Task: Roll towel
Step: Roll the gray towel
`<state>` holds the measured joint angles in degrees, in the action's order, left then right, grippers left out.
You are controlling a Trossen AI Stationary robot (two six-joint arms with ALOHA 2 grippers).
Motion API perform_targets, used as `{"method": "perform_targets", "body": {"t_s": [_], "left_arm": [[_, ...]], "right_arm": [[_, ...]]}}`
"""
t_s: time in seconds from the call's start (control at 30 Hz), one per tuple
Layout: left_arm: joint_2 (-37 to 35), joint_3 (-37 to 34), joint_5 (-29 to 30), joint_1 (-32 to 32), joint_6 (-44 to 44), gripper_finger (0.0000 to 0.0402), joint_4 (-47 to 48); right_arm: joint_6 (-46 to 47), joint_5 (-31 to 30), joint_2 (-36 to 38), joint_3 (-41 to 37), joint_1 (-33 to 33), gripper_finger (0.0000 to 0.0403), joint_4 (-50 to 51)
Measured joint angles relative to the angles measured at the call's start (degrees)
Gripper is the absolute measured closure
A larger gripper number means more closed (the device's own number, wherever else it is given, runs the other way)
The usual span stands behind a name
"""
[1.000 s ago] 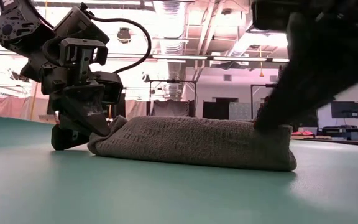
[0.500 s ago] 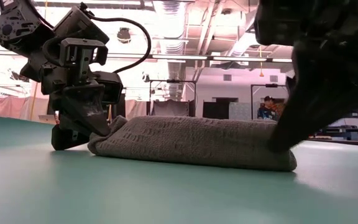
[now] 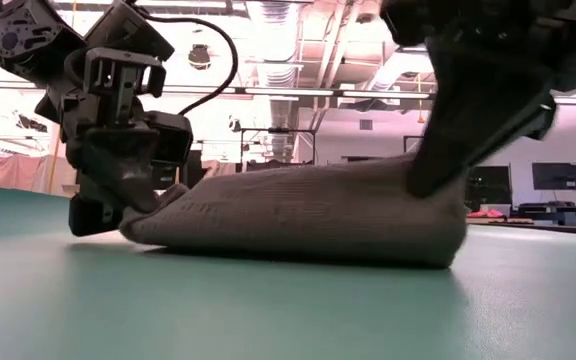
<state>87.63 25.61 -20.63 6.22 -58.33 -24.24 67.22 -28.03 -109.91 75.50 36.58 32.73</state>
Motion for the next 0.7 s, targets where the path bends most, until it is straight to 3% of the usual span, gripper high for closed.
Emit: {"method": "perform_targets", "body": {"t_s": [0.37,0.6,0.7], "left_arm": [[-0.28,0.07,-0.51,0.22,0.17,0.0401,-0.33],[-0.3,0.11,-0.11,0.35,0.37,0.0401,1.03],[-0.32,0.13,0.03,0.35,0.61,0.0401,1.14]], "right_arm": [[12.06,7.65,0.03,0.0,-3.79,0.0389,1.71],[12.78,15.27,0.03,0.0,-8.61,0.0389,4.75],[12.02,15.71,0.03,0.0,-9.9,0.0389,6.67]]}}
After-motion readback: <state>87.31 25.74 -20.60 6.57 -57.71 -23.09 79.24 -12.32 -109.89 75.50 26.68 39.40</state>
